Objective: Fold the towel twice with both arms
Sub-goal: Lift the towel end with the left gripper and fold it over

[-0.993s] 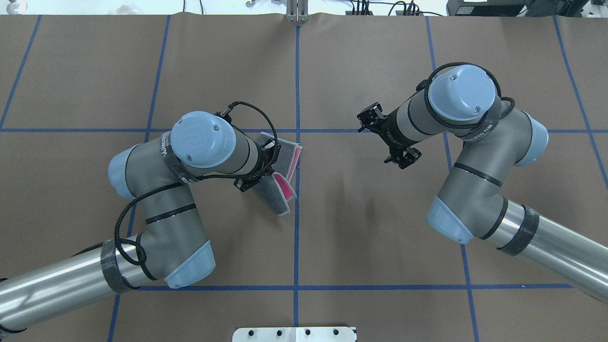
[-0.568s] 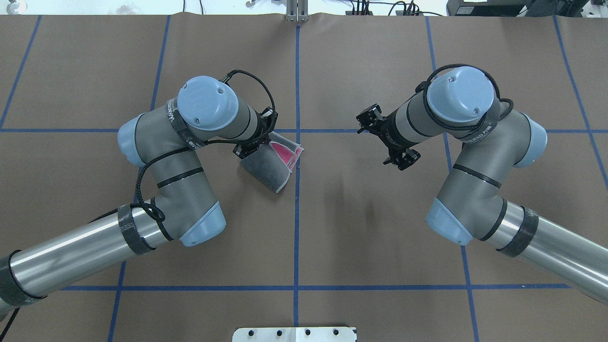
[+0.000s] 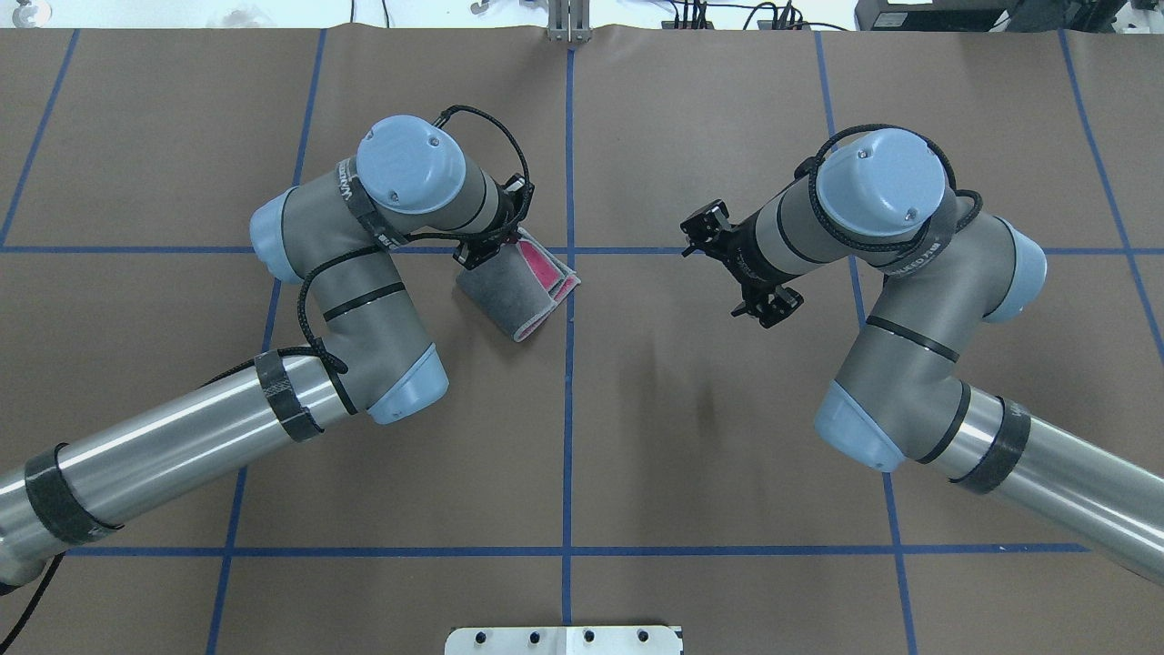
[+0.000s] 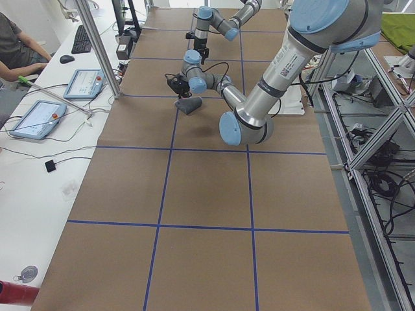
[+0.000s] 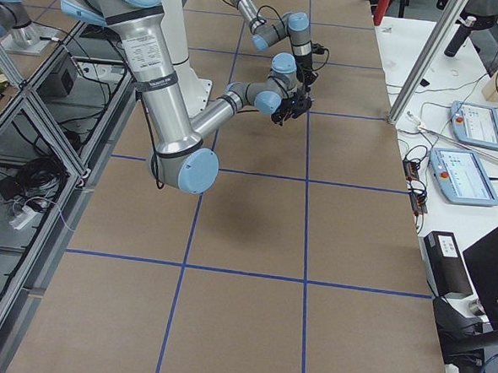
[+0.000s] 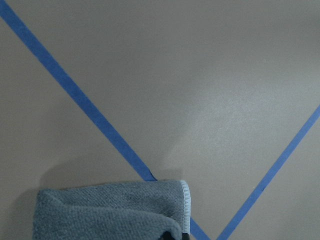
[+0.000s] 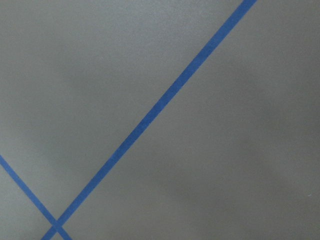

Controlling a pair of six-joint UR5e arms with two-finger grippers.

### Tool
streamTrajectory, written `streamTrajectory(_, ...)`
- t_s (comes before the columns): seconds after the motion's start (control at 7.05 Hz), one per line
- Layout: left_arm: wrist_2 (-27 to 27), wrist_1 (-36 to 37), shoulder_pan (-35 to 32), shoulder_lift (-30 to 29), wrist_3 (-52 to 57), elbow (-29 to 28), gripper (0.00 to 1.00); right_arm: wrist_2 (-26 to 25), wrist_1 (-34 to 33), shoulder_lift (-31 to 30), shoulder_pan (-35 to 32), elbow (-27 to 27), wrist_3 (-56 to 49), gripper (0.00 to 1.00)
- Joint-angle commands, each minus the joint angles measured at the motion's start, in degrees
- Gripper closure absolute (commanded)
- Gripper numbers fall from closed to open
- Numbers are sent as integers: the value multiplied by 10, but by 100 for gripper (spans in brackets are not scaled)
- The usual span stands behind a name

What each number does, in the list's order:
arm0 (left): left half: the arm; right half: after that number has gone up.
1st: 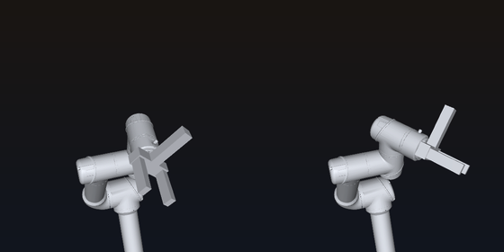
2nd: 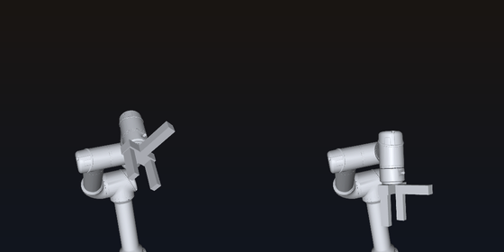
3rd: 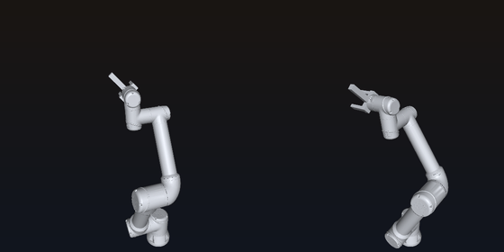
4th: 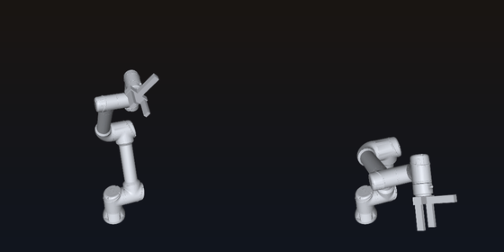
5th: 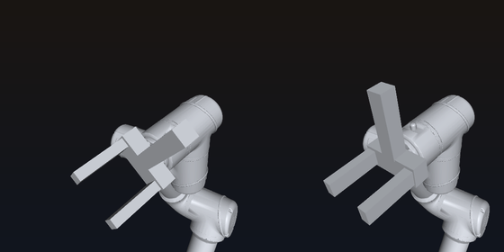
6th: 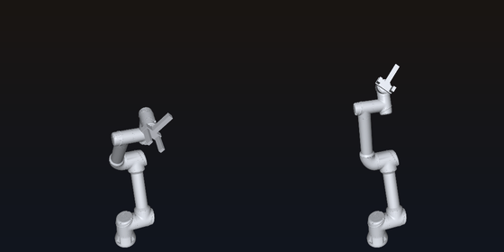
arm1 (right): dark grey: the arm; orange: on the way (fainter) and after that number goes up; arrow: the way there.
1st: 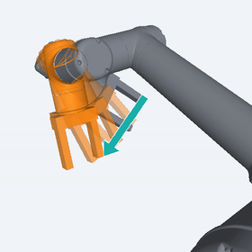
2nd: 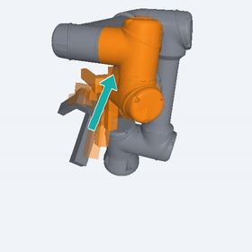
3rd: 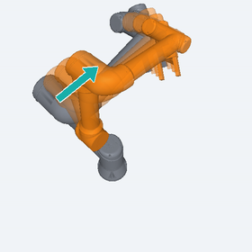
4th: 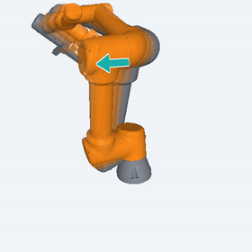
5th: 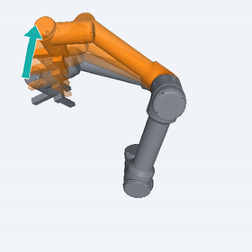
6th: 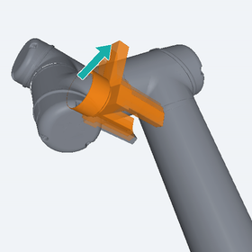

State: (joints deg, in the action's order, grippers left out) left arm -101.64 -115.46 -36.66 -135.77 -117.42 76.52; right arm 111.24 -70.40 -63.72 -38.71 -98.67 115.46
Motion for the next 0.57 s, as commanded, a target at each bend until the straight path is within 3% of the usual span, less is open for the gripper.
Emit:
streamTrajectory(0.0,0,-2,-12,-11,3,-12,100,-2,0,0,4,2,1,0)
streamTrajectory(0.14,0,-3,-11,-20,3,-28,100,-3,0,0,5,2,1,0)
streamTrajectory(0.28,0,-12,-11,-39,2,-57,72,-4,0,0,7,2,1,0)
streamTrajectory(0.43,2,-40,-11,-59,2,-100,29,-5,0,0,10,3,1,0)
